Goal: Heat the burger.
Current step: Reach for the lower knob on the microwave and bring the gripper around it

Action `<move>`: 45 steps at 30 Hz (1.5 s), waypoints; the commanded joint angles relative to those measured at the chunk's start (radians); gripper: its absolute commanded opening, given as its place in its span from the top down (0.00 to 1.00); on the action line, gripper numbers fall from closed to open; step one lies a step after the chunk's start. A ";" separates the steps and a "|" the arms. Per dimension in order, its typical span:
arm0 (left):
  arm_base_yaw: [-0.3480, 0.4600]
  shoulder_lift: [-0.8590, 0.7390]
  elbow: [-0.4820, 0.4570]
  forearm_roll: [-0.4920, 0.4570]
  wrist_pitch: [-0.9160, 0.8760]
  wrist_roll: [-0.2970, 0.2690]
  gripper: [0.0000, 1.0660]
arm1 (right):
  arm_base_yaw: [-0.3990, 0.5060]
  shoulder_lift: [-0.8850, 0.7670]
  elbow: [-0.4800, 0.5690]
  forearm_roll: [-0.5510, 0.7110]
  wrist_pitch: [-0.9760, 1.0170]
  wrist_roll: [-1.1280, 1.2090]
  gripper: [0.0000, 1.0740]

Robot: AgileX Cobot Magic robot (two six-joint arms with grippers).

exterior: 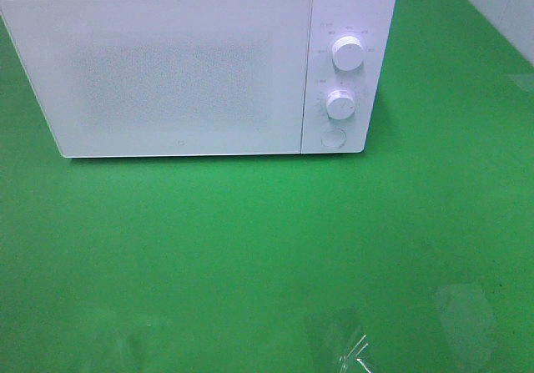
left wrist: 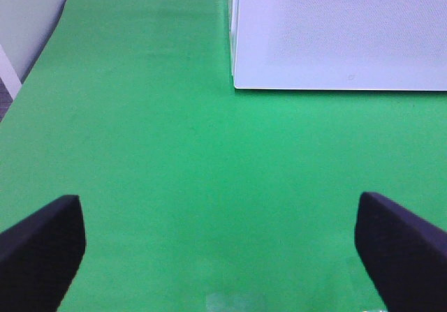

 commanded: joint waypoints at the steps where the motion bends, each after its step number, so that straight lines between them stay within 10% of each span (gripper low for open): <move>1: 0.004 -0.021 0.003 -0.008 -0.008 -0.006 0.09 | -0.007 0.000 -0.030 -0.005 -0.084 0.012 0.30; 45: 0.004 -0.021 0.003 -0.008 -0.008 -0.006 0.09 | -0.005 0.820 0.209 -0.030 -1.349 0.016 0.30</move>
